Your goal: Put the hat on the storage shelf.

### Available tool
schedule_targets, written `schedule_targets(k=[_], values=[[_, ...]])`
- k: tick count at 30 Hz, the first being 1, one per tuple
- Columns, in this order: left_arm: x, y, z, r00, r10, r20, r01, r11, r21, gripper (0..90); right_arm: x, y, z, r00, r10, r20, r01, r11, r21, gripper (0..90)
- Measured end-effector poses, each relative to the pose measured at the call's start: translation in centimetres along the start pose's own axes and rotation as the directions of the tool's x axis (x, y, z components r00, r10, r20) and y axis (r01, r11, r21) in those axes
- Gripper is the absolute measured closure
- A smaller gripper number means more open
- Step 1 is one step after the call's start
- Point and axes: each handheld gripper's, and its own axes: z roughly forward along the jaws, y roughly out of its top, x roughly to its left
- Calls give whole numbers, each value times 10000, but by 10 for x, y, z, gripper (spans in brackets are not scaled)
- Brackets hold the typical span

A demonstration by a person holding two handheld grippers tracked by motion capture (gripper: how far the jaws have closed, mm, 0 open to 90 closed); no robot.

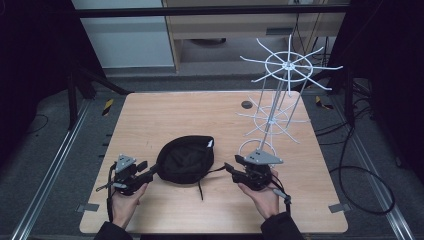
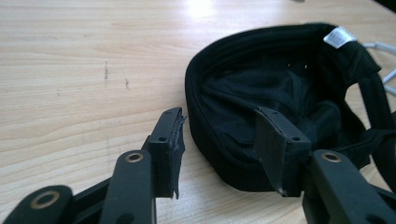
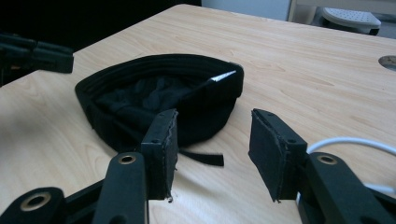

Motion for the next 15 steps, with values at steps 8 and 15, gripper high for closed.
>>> schedule_targets(k=[8,15], values=[[0,0,14,9999,111,-77,-107,9989,457,569,5,17,34,9994,150,299,-159,9994,314,486],[-2,0,25,9995,285,-119,-274,9961,837,631,4,23,63,9985,384,399,-408,9974,596,466]])
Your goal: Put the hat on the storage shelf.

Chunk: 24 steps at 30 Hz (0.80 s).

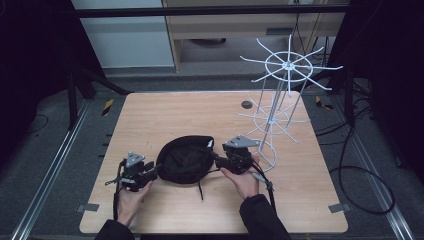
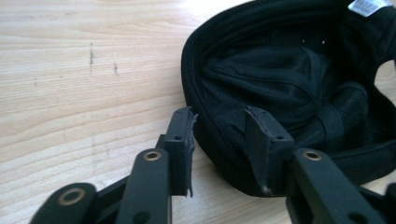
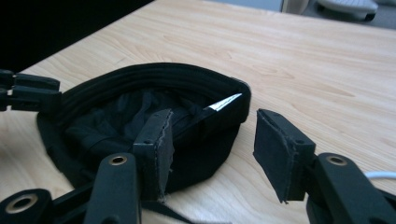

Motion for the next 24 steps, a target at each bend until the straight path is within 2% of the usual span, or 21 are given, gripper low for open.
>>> schedule_targets(k=[1,2,3,4,5,9,11,13,17,20,22,23,24], values=[[0,0,3,10000,-15,32,14,9999,105,648,1,0,9,9999,109,9,-109,9999,77,465],[0,0,3,10000,-15,32,14,9999,105,654,1,0,9,9999,109,9,-109,9999,77,465],[-1,0,6,10000,-5,24,4,9998,216,659,2,0,21,9998,210,55,-212,9995,213,459],[-1,0,6,10000,-5,24,4,9998,216,667,2,0,21,9998,210,55,-212,9995,213,459],[-1,0,7,10000,19,-30,-18,9996,299,675,3,0,30,9994,350,35,-350,9990,270,454],[0,0,8,10000,-33,-92,36,9992,386,701,5,2,41,9990,447,25,-448,9984,335,444],[0,-1,9,9999,-22,-111,28,9986,524,720,7,4,50,9991,380,198,-389,9979,527,437],[0,-1,9,9999,-25,-124,32,9984,557,724,7,5,53,9991,344,229,-357,9975,618,437],[1,-2,10,9999,-72,-93,78,9978,657,731,5,0,58,9973,340,650,-402,9945,966,440],[1,-3,11,9999,-139,-63,143,9970,760,734,2,-2,58,9973,422,603,-483,9933,1046,444],[1,-4,12,9998,-164,-60,168,9964,835,739,2,-5,59,9970,522,563,-588,9907,1225,480],[1,-4,12,9998,-204,-39,206,9960,866,749,1,-6,60,9971,531,553,-604,9884,1397,525],[1,-4,12,9998,-204,-39,206,9960,866,755,1,-6,60,9971,531,553,-604,9884,1397,525]])
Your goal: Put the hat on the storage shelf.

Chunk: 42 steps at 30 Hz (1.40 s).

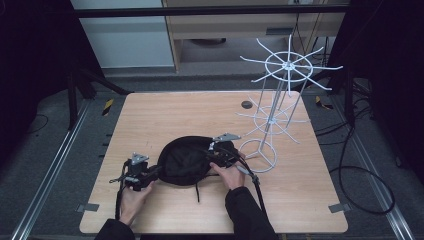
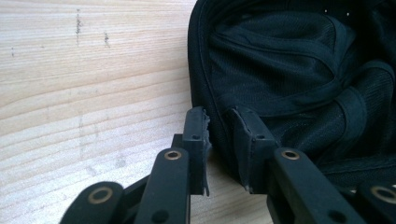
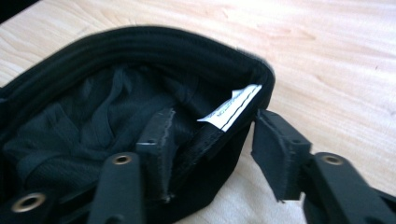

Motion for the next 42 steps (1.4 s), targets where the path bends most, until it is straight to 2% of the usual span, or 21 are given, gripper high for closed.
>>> schedule_targets(k=[5,8,9,11,13,16,18,19,20,21,22,23,24,27,28,29,30,33,36,41,42], values=[[0,0,0,10000,-20,58,19,9999,115,774,-1,-3,4,9999,130,-100,-123,9980,617,703],[1,0,0,9998,-101,153,99,9999,141,787,-2,-3,1,9993,289,-239,-276,9983,514,790],[1,0,0,9997,-117,196,115,9999,121,791,-1,-3,0,9991,295,-290,-284,9989,376,801],[1,0,1,9998,-112,187,111,9999,78,798,1,1,-9,9992,-131,-369,118,9993,-354,813],[0,-1,1,9998,-102,169,102,9999,17,800,3,3,-13,9985,-322,-437,295,9977,-611,814],[1,0,0,9998,-151,154,152,9999,-81,806,11,9,-25,9919,-1125,-595,1035,9853,-1362,815],[3,0,1,9995,-248,178,251,9995,-172,810,16,13,-34,9815,-1747,-787,1577,9697,-1864,815],[5,0,2,9986,-428,301,435,9988,-234,813,19,15,-41,9725,-2127,-944,1891,9588,-2120,815],[5,0,2,9986,-428,301,435,9988,-234,814,19,15,-41,9725,-2127,-944,1891,9588,-2120,815],[6,1,3,9981,-512,346,521,9983,-272,815,22,15,-47,9585,-2625,-1108,2324,9452,-2292,815],[7,1,5,9973,-600,412,614,9975,-336,815,22,15,-47,9585,-2625,-1108,2324,9452,-2292,815],[7,3,8,9963,-717,481,736,9966,-373,818,24,14,-52,9458,-3005,-1232,2652,9336,-2410,815],[7,3,8,9963,-717,481,736,9966,-373,819,24,14,-52,9458,-3005,-1232,2652,9336,-2410,815],[7,6,13,9952,-807,548,834,9953,-488,821,26,9,-59,9250,-3456,-1579,2985,9182,-2605,816],[6,6,15,9956,-768,530,796,9954,-533,821,26,9,-59,9250,-3456,-1579,2985,9182,-2605,816],[5,7,17,9964,-688,491,716,9957,-581,821,27,6,-62,9132,-3692,-1727,3155,9085,-2740,816],[3,8,19,9966,-663,480,692,9957,-611,821,27,6,-62,9132,-3692,-1727,3155,9085,-2740,816],[0,11,25,9974,-557,447,590,9954,-751,821,29,2,-66,8964,-3971,-1968,3359,8984,-2829,816],[-3,14,31,9981,-451,410,482,9959,-765,818,34,-3,-68,8710,-4368,-2248,3708,8848,-2823,815],[-5,16,34,9982,-358,491,400,9954,-875,814,49,-16,-67,8156,-5184,-2570,4635,8513,-2459,814],[-5,16,34,9979,-378,527,423,9953,-873,813,51,-19,-66,8098,-5264,-2591,4742,8473,-2391,814]])
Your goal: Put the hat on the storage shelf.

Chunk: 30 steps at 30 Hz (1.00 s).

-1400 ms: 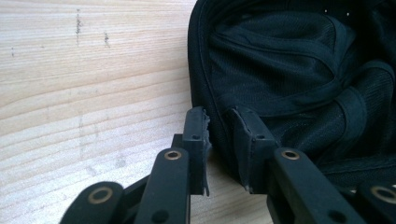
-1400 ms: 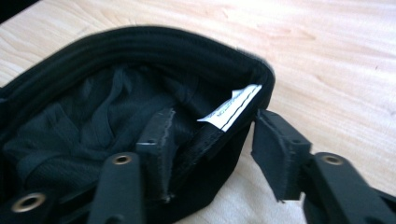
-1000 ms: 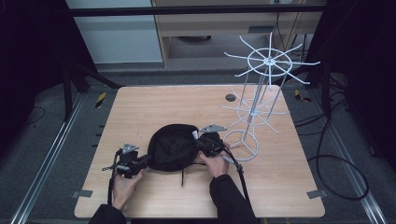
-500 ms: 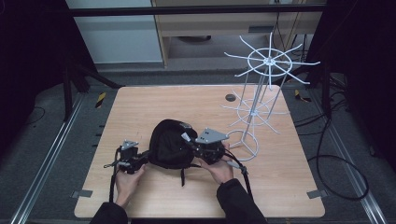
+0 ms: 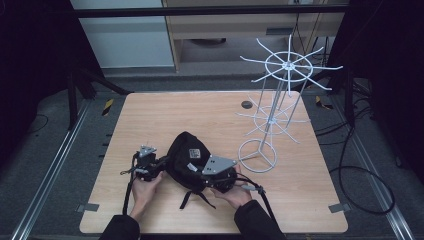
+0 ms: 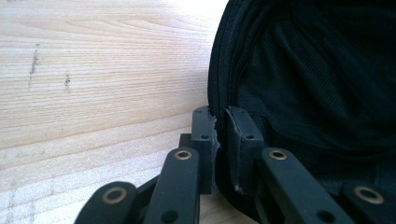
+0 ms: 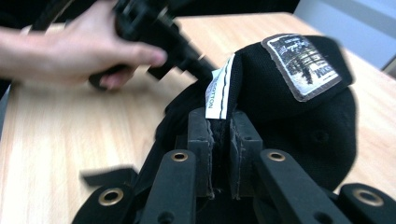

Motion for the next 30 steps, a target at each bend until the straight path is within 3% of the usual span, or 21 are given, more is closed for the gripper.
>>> schedule_targets(k=[4,9,14,15,18,22,30], values=[[2,0,-1,9999,-17,169,17,10000,-4,805,9,-12,6,9997,54,-246,-47,9996,285,810],[4,2,-6,9993,-34,363,36,10000,-58,724,13,-19,7,9999,143,-63,-140,9989,459,807],[6,9,-29,9981,124,599,-78,9971,-756,605,13,-20,4,9997,230,85,-233,9990,392,805],[6,11,-37,9986,194,485,-141,9943,-1057,574,13,-21,4,9996,248,126,-253,9989,387,804],[5,17,-52,9959,-8,910,117,9929,-1186,511,13,-24,4,9991,347,240,-357,9985,423,801],[-8,25,-65,9870,33,1606,212,9884,-1504,457,14,-26,5,9981,543,301,-555,9976,402,797],[-42,28,-65,9744,551,2181,-268,9910,-1309,378,16,-28,7,9977,611,276,-624,9970,455,791]])
